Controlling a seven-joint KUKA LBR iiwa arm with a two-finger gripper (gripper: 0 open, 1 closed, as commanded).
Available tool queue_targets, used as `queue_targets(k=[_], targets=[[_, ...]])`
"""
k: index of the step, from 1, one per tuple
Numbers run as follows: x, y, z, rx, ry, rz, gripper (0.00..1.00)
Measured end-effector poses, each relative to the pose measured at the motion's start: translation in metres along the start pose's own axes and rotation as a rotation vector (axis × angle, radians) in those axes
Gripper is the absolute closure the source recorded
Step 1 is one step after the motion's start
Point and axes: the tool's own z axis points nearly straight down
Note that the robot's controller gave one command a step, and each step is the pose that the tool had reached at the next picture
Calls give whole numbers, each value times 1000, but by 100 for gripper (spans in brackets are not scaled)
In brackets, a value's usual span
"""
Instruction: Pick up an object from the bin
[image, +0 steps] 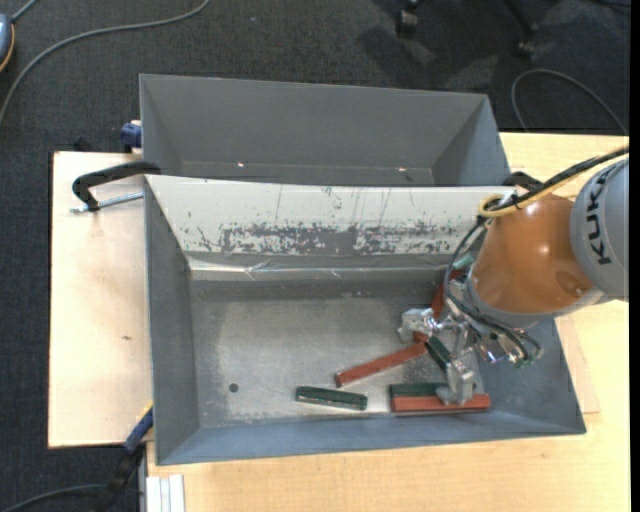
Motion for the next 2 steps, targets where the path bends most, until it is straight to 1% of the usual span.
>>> queue_targets(k=[1, 2], targets=[[-1, -1, -1, 2, -4, 0, 100], [-17, -14, -153, 8, -12, 1, 100]])
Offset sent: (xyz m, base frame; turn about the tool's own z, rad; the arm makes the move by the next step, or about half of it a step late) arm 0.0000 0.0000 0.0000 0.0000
